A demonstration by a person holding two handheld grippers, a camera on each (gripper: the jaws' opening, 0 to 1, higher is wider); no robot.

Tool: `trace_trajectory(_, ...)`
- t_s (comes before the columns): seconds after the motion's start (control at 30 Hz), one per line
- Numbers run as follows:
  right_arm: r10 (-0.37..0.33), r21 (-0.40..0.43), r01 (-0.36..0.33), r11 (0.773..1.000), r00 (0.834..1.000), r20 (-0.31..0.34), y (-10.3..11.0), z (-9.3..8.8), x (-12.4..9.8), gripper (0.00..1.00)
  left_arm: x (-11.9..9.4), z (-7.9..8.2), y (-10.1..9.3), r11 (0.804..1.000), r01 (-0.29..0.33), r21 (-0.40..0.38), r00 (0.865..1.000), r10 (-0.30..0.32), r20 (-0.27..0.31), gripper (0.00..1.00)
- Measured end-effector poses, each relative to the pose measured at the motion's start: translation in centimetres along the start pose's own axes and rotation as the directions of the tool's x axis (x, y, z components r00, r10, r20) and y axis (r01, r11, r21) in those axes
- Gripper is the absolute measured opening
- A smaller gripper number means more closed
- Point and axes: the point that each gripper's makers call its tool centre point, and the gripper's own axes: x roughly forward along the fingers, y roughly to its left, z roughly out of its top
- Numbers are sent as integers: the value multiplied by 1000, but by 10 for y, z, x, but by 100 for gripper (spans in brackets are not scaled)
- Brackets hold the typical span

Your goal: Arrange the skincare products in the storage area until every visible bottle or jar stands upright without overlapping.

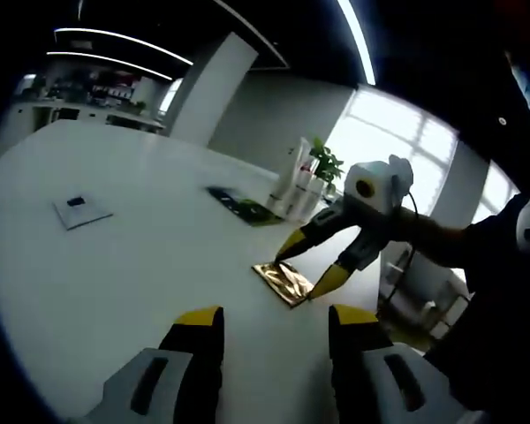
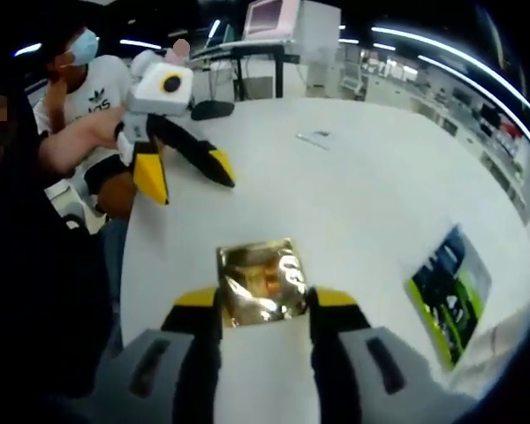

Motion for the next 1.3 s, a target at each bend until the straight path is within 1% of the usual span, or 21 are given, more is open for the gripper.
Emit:
trace_trajectory(0.2,3,-5,-3,1000,1000,-2,2,0,2,35,0,-1,-1,1000,2,0,1000,-2,-1,48)
trace_trajectory(0.23,3,-4,-3,1000,1000,-1,2,0,2,33,0,-2,-1,1000,1,-3,1000,-1,-2,48)
trace_trajectory(0.27,17,-16,-17,1000,1000,6,5,2,2,21,0,-3,-1,1000,-1,-3,1000,1,-3,48)
trace_trajectory(0.3,37,-62,-38,997,999,-13,7,-1,1,1,0,-3,-1,1000,-2,-3,1000,2,-3,48)
trace_trajectory(0.33,-45,-38,46,998,998,37,-5,7,3,1,0,-4,-1,1000,-2,-4,1000,1,-4,48)
trace_trajectory(0.37,-4,-49,5,999,1000,16,4,4,2,1,0,-4,-2,1000,0,-4,1000,0,-3,47)
trace_trajectory(0.4,-1,-57,2,998,1000,19,4,5,2,1,0,-5,-2,1000,-1,-4,1000,1,-3,47)
trace_trajectory(0.53,-8,-66,10,998,1000,29,4,7,3,1,-2,-3,-3,1000,0,-8,1000,0,1,47)
trace_trajectory(0.63,-16,-73,19,997,999,39,5,6,4,1,-3,0,-4,1000,4,-14,1000,-4,16,47)
trace_trajectory(0.77,-31,-92,37,995,998,61,6,5,3,1,-3,4,-10,998,34,-44,999,-32,40,47)
trace_trajectory(0.87,-32,-74,38,997,996,84,4,5,1,1,-1,5,-12,997,45,-58,998,-42,46,47)
trace_trajectory(0.93,-33,-89,42,995,995,96,9,4,1,1,0,6,-14,997,53,-61,998,-50,49,48)
trace_trajectory(1.0,-56,-125,69,990,993,105,11,5,0,1,1,8,-19,994,77,-80,996,-73,57,48)
trace_trajectory(1.03,-58,-160,77,984,991,119,12,7,-1,1,2,9,-21,993,83,-86,995,-78,64,48)
trace_trajectory(1.17,-98,-208,129,970,984,151,14,13,-7,1,5,12,-29,987,118,-104,991,-112,69,47)
trace_trajectory(1.2,-106,-216,138,967,982,154,14,14,-8,1,6,11,-31,986,127,-109,991,-121,62,47)
trace_trajectory(1.23,-108,-234,144,961,981,160,14,16,-10,1,7,11,-32,986,128,-108,991,-122,61,47)
trace_trajectory(1.3,-110,-238,146,960,981,159,14,17,-11,1,9,11,-35,986,132,-104,990,-126,59,47)
